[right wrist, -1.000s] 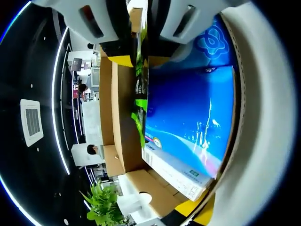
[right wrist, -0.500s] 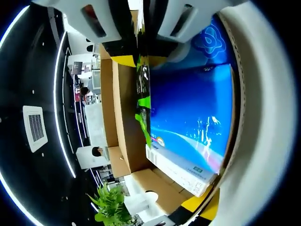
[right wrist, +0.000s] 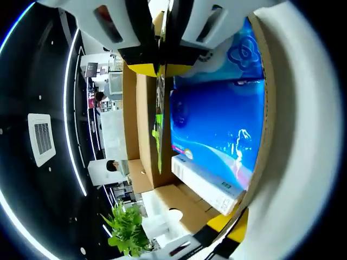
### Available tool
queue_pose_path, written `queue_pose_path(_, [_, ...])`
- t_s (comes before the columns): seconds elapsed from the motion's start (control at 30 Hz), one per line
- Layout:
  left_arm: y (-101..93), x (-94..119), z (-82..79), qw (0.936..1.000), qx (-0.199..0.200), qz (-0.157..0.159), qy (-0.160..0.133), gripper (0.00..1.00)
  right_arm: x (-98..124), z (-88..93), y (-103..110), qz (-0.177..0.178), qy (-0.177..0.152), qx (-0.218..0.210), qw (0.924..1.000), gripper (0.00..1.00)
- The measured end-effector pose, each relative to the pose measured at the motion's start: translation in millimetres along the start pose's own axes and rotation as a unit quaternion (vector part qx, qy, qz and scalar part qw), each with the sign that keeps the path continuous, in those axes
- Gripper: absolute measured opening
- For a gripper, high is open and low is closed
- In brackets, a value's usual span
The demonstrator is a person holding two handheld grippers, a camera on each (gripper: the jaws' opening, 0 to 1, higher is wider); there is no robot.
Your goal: Operate the shoe box by opening the lid, removing the specified soft item, and placing it in the target area until the item is outside and the box remains undamaged.
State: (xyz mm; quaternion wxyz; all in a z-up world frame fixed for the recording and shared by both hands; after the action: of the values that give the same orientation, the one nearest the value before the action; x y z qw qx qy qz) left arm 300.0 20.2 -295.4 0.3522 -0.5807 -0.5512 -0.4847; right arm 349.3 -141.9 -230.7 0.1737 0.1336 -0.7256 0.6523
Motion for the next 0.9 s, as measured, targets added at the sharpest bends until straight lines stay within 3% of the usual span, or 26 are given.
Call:
queue_pose_path(0.1, [0.1, 0, 0.1, 1.0000, 0.001, 0.002, 0.000, 0.03, 8, 6.1, -21, 0.014, 0.004, -0.010, 0.9998, 0.01])
queue_pose_path(0.3, [-0.5, 0, 0.4, 1.0000, -0.008, 0.002, 0.001, 0.03, 20, 14.8, -33, 0.034, 0.004, -0.008, 0.9994, 0.01])
queue_pose_path(0.5, [-0.1, -1, 0.5, 1.0000, -0.002, -0.002, 0.008, 0.04, 39, 30.2, -40, 0.046, 0.008, -0.012, 0.9988, 0.01])
queue_pose_path(0.9, [0.6, -1, 0.5, 0.9999, 0.002, -0.004, 0.011, 0.04, 47, 66.1, -43, 0.055, 0.031, -0.001, 0.9980, 0.01])
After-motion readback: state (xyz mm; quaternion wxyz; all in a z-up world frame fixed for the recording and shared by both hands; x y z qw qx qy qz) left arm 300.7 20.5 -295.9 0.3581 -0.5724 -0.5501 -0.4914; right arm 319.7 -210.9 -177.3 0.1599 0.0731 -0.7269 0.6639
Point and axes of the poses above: the point that each gripper's makers call its tool centre point, and the gripper's own axes: x roughly backward along the fingers, y roughly to its left, z roughly out of its underside, the point moved 2 cm from there along x, roughly backward along the fingers, and after that the axes turned 5 degrees about y, right-handed, at the moved point
